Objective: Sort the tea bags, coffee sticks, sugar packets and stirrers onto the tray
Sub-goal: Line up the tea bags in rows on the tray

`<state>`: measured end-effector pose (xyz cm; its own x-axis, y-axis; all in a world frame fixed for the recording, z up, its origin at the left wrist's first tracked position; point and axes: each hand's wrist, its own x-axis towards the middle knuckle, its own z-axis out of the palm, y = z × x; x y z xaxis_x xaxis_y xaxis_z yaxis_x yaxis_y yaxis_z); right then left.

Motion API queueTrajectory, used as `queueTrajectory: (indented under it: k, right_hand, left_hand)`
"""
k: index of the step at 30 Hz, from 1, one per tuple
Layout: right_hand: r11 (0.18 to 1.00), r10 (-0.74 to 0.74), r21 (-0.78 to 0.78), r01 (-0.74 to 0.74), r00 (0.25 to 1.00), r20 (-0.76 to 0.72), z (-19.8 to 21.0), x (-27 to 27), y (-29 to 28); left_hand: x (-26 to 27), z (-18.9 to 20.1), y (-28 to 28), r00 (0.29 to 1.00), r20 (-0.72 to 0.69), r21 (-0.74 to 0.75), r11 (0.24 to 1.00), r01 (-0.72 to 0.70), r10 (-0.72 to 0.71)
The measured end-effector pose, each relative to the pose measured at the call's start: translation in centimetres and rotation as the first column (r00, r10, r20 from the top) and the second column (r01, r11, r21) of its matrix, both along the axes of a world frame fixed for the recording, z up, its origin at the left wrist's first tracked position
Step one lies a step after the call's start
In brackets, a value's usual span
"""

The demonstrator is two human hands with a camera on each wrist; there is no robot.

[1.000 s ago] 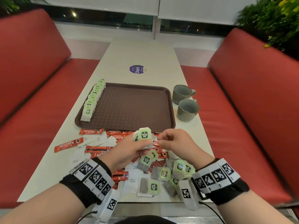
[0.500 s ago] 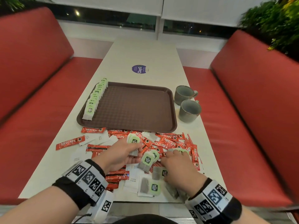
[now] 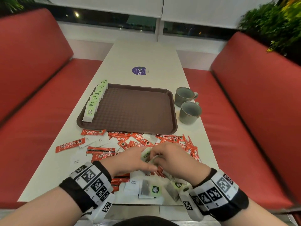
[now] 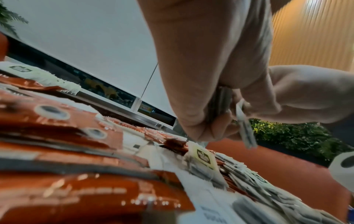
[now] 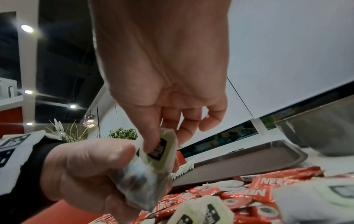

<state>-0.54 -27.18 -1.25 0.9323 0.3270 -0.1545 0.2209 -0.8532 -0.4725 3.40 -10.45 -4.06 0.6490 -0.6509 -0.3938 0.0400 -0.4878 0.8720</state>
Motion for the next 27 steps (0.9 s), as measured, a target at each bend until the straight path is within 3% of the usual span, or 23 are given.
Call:
queueTrajectory:
  k: [3, 6, 8, 11, 13, 15, 20, 27]
  right_hand:
    - [0.990, -0.050, 0.131, 0.053, 0.998, -0.025, -0.3, 0.7, 0.8]
    - [0.953, -0.192, 0.238, 0.186, 0.981, 0.005, -1.2, 1.4, 1.0]
    - [0.954, -0.264, 0.158, 0.253, 0.963, 0.053, -2.0, 1.9, 0.7]
    - [0.949, -0.232, -0.207, 0.239, 0.971, 0.058, -2.7, 2.1, 0.6]
    - [0.897, -0.202, -0.397, 0.195, 0.979, 0.025, -3.0, 2.0, 1.0]
    - [0.860, -0.210, -0.473, 0.191, 0.978, 0.013, -3.4, 1.9, 1.4]
    - [0.835, -0.224, -0.513, 0.199, 0.974, 0.013, -3.9, 2.0, 2.2]
    - [0.904, -0.254, -0.357, 0.234, 0.967, -0.008, -3.5, 2.2, 2.5]
  left_hand:
    - [-0.3, 0.0, 0.1, 0.995, -0.070, -0.072, 0.995, -0.072, 0.067]
    - [-0.1, -0.5, 1.0, 0.976, -0.134, -0.062, 0.982, -0.180, 0.171]
    - [0.3, -0.8, 1.8, 0.932, -0.264, -0.120, 0.951, -0.286, 0.247]
    - [0.6, -0.8, 2.9, 0.838, -0.427, -0.189, 0.873, -0.450, 0.340]
    - [0.8, -0.9, 3.6, 0.795, -0.480, -0.208, 0.832, -0.513, 0.370]
    - [1.1, -0.9, 4.1, 0.788, -0.478, -0.201, 0.825, -0.528, 0.388]
    - [1.3, -1.0, 4.6, 0.794, -0.456, -0.193, 0.826, -0.529, 0.402]
    - [1.3, -1.2, 4.0, 0.806, -0.416, -0.158, 0.839, -0.521, 0.422]
